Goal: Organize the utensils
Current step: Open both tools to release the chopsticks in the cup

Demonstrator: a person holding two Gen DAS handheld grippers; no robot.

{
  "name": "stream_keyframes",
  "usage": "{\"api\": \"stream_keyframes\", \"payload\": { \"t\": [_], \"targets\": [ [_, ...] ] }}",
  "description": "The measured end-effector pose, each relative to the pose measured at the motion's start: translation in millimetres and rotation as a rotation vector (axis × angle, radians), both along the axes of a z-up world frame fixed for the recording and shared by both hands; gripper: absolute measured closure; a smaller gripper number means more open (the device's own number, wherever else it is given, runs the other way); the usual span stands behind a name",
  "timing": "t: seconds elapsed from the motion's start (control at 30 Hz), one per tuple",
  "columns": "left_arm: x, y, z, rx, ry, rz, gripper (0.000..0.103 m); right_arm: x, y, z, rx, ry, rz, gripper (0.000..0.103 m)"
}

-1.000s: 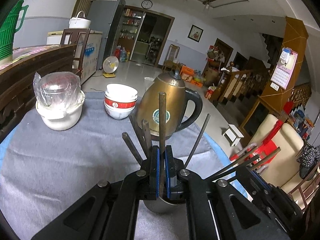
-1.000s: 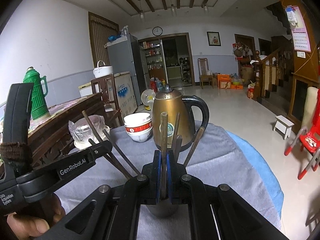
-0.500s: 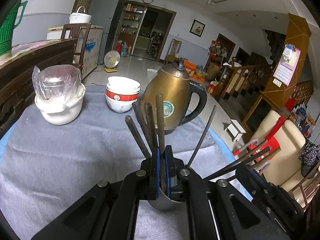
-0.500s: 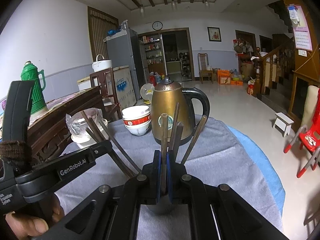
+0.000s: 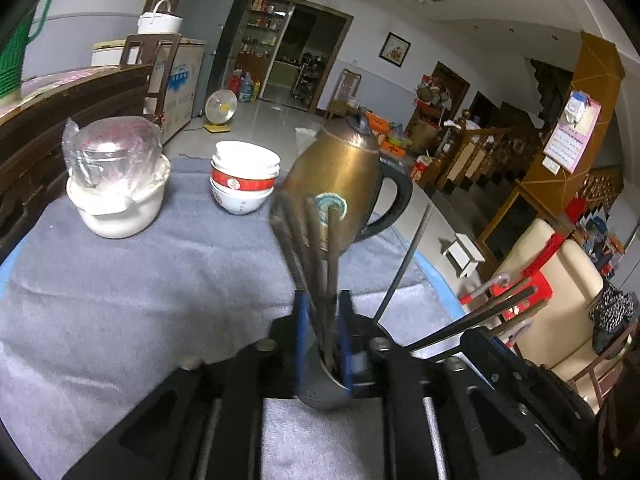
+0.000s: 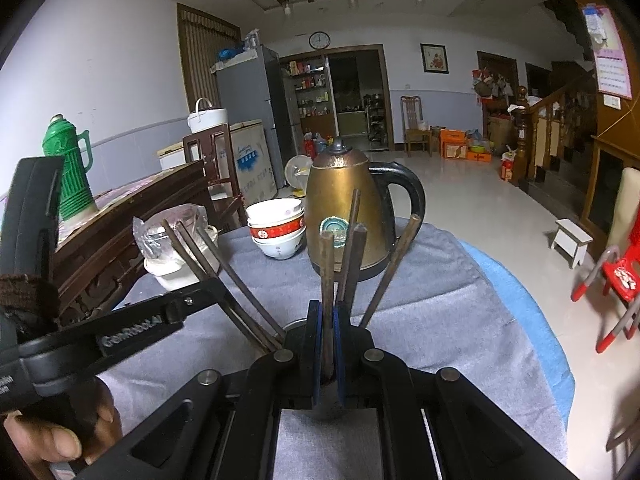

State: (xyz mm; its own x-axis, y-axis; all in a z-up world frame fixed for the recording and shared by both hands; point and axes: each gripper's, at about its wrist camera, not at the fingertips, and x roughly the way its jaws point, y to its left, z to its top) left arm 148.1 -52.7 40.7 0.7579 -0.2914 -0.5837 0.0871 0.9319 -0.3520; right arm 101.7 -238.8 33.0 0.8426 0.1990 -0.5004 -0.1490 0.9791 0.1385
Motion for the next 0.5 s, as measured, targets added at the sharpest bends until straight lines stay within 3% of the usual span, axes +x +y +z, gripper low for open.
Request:
{"api": "stream_keyframes", "payload": {
  "t": [0.27,0.37,0.43,0.5],
  "targets": [
    [-33,32,35,-0.009,-0.088,0.068,0.041,-26,-12,36,-0.008,-0.085,-0.072,0.09],
    [-51,35,39,0.048,-0.111,0.075,0.026,-45,-14,48,-0.029,-0.119,-0.084,0.07],
    [-62,32,35,0.122,-0.128,0.083,0.018,-64,-13,52,-0.048,-0.143,-0.089,0.022],
    [-68,30,29,0.185,-0.125,0.091,0.015,-86,-8,50,-0.086,-0.168,-0.072,0.018]
  ]
}}
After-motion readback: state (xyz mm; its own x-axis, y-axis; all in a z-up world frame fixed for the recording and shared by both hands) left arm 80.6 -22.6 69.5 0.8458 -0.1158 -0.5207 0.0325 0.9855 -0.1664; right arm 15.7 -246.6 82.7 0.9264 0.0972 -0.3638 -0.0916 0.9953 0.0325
